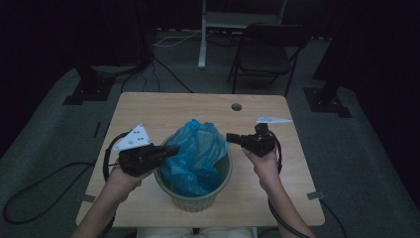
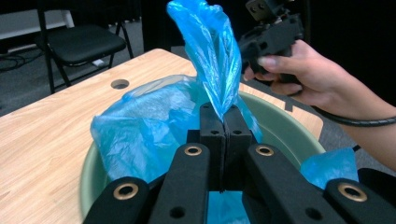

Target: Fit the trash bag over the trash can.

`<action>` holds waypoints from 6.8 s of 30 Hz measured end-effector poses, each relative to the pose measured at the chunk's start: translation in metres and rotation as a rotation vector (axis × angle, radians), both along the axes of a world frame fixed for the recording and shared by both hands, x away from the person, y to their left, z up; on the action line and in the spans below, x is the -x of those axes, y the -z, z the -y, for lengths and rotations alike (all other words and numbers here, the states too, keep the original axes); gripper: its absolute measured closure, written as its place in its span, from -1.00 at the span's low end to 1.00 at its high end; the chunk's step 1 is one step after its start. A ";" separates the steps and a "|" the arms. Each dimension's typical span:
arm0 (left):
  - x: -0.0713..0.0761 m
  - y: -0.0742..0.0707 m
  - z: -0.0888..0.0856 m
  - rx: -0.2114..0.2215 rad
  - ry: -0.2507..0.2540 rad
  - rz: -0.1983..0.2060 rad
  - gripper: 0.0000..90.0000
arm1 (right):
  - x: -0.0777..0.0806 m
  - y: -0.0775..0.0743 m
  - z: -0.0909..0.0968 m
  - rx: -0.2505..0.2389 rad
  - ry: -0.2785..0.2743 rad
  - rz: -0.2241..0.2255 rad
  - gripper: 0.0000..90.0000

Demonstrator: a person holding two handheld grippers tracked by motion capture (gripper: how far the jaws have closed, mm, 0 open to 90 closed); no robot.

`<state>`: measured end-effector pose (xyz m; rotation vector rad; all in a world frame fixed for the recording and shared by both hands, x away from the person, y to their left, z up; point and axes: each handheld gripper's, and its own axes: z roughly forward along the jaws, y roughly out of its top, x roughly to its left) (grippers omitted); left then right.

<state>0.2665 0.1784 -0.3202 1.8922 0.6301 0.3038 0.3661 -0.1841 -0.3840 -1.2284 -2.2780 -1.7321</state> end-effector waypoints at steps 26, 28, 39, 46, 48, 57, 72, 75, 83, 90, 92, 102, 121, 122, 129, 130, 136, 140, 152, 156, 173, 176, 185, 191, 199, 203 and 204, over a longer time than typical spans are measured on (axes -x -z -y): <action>0.041 0.074 -0.092 0.129 -0.157 -0.153 1.00 | -0.054 0.049 0.027 0.110 0.215 -0.116 1.00; 0.040 0.067 -0.094 0.161 -0.166 -0.142 0.76 | -0.054 0.045 0.023 0.120 0.218 -0.106 1.00; 0.015 -0.007 -0.080 0.079 -0.189 -0.022 -0.23 | -0.048 -0.005 0.013 0.035 0.196 -0.022 0.49; -0.014 -0.035 -0.034 -0.032 -0.090 -0.033 -0.32 | -0.036 -0.022 0.000 0.002 0.133 0.012 0.41; -0.027 -0.029 -0.017 -0.114 -0.080 -0.054 -0.32 | -0.032 -0.024 -0.004 -0.002 0.110 0.019 0.40; -0.066 0.005 0.018 -0.272 -0.056 -0.128 -0.02 | -0.020 -0.019 -0.011 0.003 0.060 0.016 0.40; -0.078 0.014 0.022 -0.286 -0.041 -0.124 1.00 | -0.016 -0.008 -0.003 -0.010 0.058 -0.006 0.40; -0.078 0.008 0.022 -0.254 -0.042 -0.115 1.00 | -0.012 -0.012 -0.004 -0.017 0.045 0.003 0.39; -0.076 -0.009 0.031 -0.201 -0.045 -0.079 1.00 | 0.011 -0.029 -0.022 -0.046 -0.055 0.048 0.36; -0.069 -0.017 0.039 -0.157 -0.020 -0.063 1.00 | 0.028 -0.025 -0.042 -0.049 -0.174 0.031 0.25; -0.066 -0.019 0.042 -0.142 0.000 -0.066 1.00 | 0.028 -0.024 -0.048 -0.051 -0.196 0.020 0.19; -0.053 -0.021 0.054 -0.138 0.068 -0.053 1.00 | 0.014 -0.030 -0.059 -0.059 -0.185 0.034 0.73; -0.043 0.003 -0.048 -0.046 -0.121 -0.103 1.00 | 0.049 -0.017 0.011 -0.036 -0.133 0.040 1.00; -0.040 0.005 -0.055 -0.044 -0.134 -0.106 1.00 | 0.051 -0.016 0.016 -0.032 -0.125 0.040 1.00; -0.008 0.025 -0.098 -0.045 -0.189 -0.121 1.00 | 0.063 0.008 0.060 0.027 -0.039 -0.022 1.00; -0.005 0.028 -0.102 -0.037 -0.198 -0.125 1.00 | 0.064 0.012 0.064 0.029 -0.029 -0.035 1.00; -0.002 0.040 -0.115 -0.025 -0.206 -0.163 1.00 | 0.058 0.034 0.093 0.020 0.046 -0.107 1.00; -0.004 0.040 -0.113 0.009 -0.133 -0.184 0.99 | 0.052 0.034 0.092 0.018 0.051 -0.114 1.00; -0.036 0.006 -0.077 0.009 -0.050 -0.125 0.13 | 0.015 -0.024 0.058 -0.013 -0.008 -0.006 0.14; -0.050 0.002 -0.050 -0.053 -0.014 -0.124 0.06 | 0.007 -0.035 0.027 0.028 -0.053 0.022 0.01; -0.072 0.009 0.016 -0.247 0.010 -0.108 -0.04 | -0.017 -0.027 -0.023 0.158 -0.069 0.025 0.04; -0.077 0.014 0.021 -0.253 0.002 -0.121 -0.04 | -0.025 -0.022 -0.036 0.216 -0.084 0.020 0.39; -0.078 0.015 0.027 -0.245 0.008 -0.124 -0.05 | -0.039 -0.037 -0.042 0.193 -0.024 0.052 1.00; -0.080 0.014 0.022 -0.299 -0.077 -0.073 0.10 | -0.044 -0.049 -0.046 0.161 -0.014 0.066 1.00; -0.088 0.009 -0.002 -0.222 -0.160 -0.077 1.00 | -0.052 -0.050 -0.051 0.178 -0.007 0.054 1.00; -0.095 0.023 -0.009 -0.258 -0.186 -0.105 1.00 | -0.059 -0.037 -0.059 0.195 -0.042 0.006 1.00; -0.098 0.027 -0.011 -0.254 -0.195 -0.120 1.00 | -0.061 -0.033 -0.062 0.200 -0.054 -0.006 1.00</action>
